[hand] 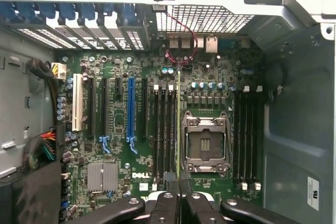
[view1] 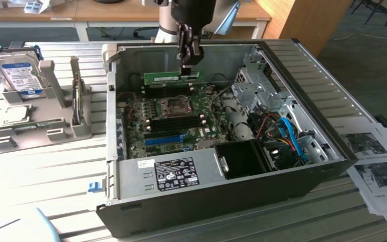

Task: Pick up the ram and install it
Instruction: 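Insert the ram into the slot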

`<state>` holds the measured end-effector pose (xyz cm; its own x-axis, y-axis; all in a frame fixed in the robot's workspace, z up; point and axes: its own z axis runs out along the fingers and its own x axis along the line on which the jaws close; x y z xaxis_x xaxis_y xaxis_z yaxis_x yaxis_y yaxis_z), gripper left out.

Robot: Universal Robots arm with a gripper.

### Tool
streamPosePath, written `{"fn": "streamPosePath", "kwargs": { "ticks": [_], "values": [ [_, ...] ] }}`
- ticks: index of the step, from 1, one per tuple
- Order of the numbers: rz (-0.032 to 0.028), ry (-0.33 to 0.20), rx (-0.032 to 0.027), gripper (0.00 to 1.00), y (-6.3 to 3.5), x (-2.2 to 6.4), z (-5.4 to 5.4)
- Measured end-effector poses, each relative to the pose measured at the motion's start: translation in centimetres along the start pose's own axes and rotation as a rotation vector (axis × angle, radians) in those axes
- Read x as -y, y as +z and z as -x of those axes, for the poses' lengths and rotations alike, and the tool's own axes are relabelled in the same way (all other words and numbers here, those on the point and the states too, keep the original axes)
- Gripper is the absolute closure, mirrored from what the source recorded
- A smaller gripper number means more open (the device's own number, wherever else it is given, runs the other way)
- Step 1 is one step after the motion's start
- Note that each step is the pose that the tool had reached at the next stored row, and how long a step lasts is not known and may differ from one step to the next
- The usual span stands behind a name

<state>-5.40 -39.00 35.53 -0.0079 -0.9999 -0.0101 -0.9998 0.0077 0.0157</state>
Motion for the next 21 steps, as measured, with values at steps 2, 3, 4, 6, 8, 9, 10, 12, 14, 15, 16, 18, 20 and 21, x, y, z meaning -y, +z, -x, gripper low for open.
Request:
{"fn": "streamPosePath", "kwargs": {
  "ticks": [2, 3, 4, 6, 8, 9, 10, 12, 14, 15, 16, 18, 20, 21],
  "values": [
    [-0.0001, 0.000, 0.0011, 0.89, 0.31, 0.00, 0.0],
    [0.0000, 0.000, 0.0010, 0.89, 0.49, 0.01, 0.0],
    [0.0000, 0.000, 0.0010, 0.89, 0.67, 0.01, 0.0],
    [0.0001, 0.000, 0.0010, 0.89, 1.03, 0.01, 0.0],
    [0.0000, 0.000, 0.0011, 0.89, 1.40, 0.02, 0.0],
    [-0.0001, 0.000, 0.0012, 0.89, 1.58, 0.02, 0.0],
    [0.0000, 0.000, 0.0012, 0.89, 1.76, 0.03, 0.0],
    [0.0000, 0.000, 0.0012, 0.89, 2.13, 0.03, 0.0],
    [0.0000, 0.000, 0.0011, 0.89, 2.48, 0.04, 0.0],
    [0.0000, 0.000, 0.0011, 0.89, 2.65, 0.04, 0.0],
    [0.0000, 0.000, 0.0013, 0.89, 2.80, 0.04, 0.0],
    [-0.0001, 0.000, 0.0013, 0.89, 3.07, 0.05, 0.0],
    [0.0000, 0.000, 0.0013, 0.89, 3.34, 0.05, 0.0],
    [-0.0001, 0.000, 0.0014, 0.89, 3.47, 0.06, 0.0]
  ]
}}
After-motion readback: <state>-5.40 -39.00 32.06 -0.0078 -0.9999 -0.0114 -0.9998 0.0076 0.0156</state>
